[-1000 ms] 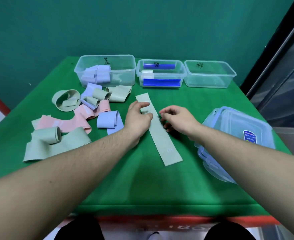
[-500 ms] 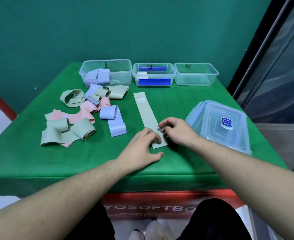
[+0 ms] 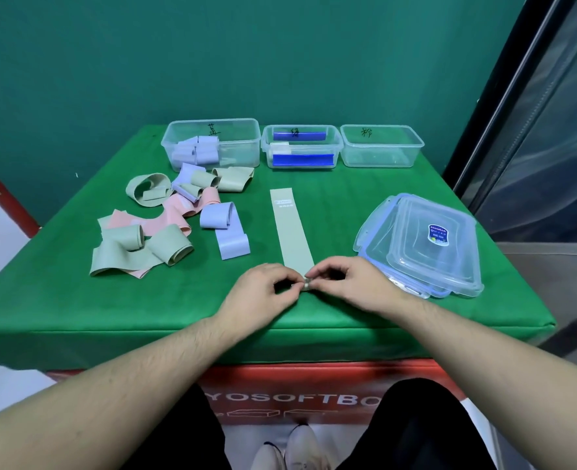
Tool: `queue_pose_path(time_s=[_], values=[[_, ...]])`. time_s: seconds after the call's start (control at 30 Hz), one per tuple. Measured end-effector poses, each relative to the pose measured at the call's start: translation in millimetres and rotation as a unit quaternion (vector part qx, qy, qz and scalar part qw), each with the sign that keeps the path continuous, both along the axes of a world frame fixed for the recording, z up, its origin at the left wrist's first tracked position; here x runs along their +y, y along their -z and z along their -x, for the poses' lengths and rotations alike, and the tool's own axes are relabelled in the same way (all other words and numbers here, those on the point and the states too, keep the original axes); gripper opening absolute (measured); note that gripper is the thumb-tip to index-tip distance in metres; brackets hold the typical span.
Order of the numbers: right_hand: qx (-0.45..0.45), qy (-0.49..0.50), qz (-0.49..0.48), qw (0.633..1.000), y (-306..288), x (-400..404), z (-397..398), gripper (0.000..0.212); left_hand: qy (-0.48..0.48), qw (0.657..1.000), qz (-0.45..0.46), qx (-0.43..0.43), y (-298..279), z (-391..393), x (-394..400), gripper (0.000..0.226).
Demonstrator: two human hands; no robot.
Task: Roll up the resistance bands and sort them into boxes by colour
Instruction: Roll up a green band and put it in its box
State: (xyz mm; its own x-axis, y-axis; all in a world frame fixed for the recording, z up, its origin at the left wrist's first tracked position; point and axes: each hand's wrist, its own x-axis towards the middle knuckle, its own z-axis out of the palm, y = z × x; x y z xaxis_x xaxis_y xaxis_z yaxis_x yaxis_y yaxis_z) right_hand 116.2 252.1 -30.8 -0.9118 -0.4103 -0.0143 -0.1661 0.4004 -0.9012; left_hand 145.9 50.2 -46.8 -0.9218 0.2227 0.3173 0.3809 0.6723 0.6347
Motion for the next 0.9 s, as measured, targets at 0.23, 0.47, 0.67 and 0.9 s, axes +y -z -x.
queue_pose_path(time_s=[0.23,0.47,0.67,0.9], values=[[0.061,0.077,-0.021,0.995,12.9,-12.0,5.6,0.006,-0.033,0.997,-0.068,-0.013,4.4,3.4,2.4,0.004],[0.120,0.089,-0.050,0.987,20.7,-13.0,7.8,0.011,-0.028,0.998,-0.012,0.054,11.2,-2.2,1.5,0.009],[0.171,0.100,-0.069,0.978,26.2,-12.0,2.7,0.006,-0.023,0.995,0.029,0.088,14.2,-2.2,3.3,0.014],[0.204,0.092,-0.085,0.971,28.3,-12.5,0.7,0.003,-0.031,0.993,0.055,0.096,17.7,-1.3,3.9,0.017]])
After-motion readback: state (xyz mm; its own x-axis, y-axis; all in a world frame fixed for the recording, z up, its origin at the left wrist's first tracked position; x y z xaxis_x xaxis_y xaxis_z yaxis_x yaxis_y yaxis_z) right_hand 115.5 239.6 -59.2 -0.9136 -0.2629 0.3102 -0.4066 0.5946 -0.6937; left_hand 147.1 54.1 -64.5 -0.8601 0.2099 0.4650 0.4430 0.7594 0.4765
